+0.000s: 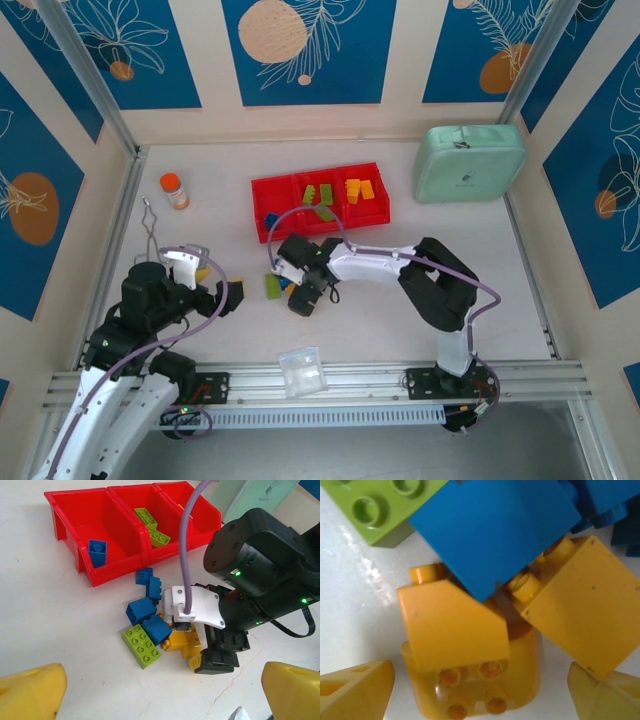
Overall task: Sort the legos into containers by color
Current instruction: Pick up the lego from the bottom-center of the table.
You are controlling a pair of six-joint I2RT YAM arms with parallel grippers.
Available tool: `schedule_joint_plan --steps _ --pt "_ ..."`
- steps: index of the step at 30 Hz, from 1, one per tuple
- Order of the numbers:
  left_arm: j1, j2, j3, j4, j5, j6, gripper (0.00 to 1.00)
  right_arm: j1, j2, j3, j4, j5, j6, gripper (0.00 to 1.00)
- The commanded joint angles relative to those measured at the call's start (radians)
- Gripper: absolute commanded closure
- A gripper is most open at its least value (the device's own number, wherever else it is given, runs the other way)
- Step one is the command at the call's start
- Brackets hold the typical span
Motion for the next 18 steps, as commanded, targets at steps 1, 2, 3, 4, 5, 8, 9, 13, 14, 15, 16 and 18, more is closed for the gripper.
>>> schedule_joint_plan --steps 1,2,3,4,5,8,9,13,14,15,16,18 --pt "-0.009 -0.006 0.005 0.006 0.016 0.014 0.01 0.023 0.038 0.033 -0.028 0.044 -0.012 0.11" --pt "-0.009 -0.005 0.004 0.007 0.018 0.013 0.01 0.028 0.046 0.035 -0.027 0.061 -0.011 0.12" --pt "-0.008 -0.005 0.005 0.008 0.019 0.014 0.01 0.033 0.057 0.037 -0.028 0.073 -0.013 0.13" --pt "-0.009 -0.004 0.003 0.008 0.021 0.014 0.01 0.034 0.067 0.041 -0.032 0.085 -0.013 0.14" --pt "-0.009 -0.003 0.003 0.008 0.022 0.014 0.01 0.035 0.076 0.044 -0.036 0.092 -0.012 0.15" --pt "-0.009 -0.002 0.003 0.008 0.021 0.014 0.01 0.034 0.087 0.045 -0.046 0.118 0.001 0.19" --pt "-0.009 -0.002 0.003 0.008 0.021 0.014 0.01 0.032 0.087 0.044 -0.051 0.127 0.006 0.2" --pt "-0.009 0.0 0.003 0.009 0.021 0.014 0.01 0.025 0.082 0.036 -0.085 0.161 0.031 0.25" --pt "-0.009 0.001 0.003 0.009 0.023 0.014 0.01 0.022 0.078 0.031 -0.091 0.166 0.036 0.25" --pt "-0.009 0.001 0.003 0.009 0.025 0.014 0.01 0.018 0.07 0.024 -0.097 0.171 0.042 0.26" --pt "-0.009 0.002 0.003 0.009 0.025 0.014 0.01 0.013 0.062 0.014 -0.1 0.175 0.048 0.26" --pt "-0.009 0.002 0.003 0.009 0.025 0.014 0.01 0.002 0.046 -0.002 -0.102 0.171 0.062 0.27"
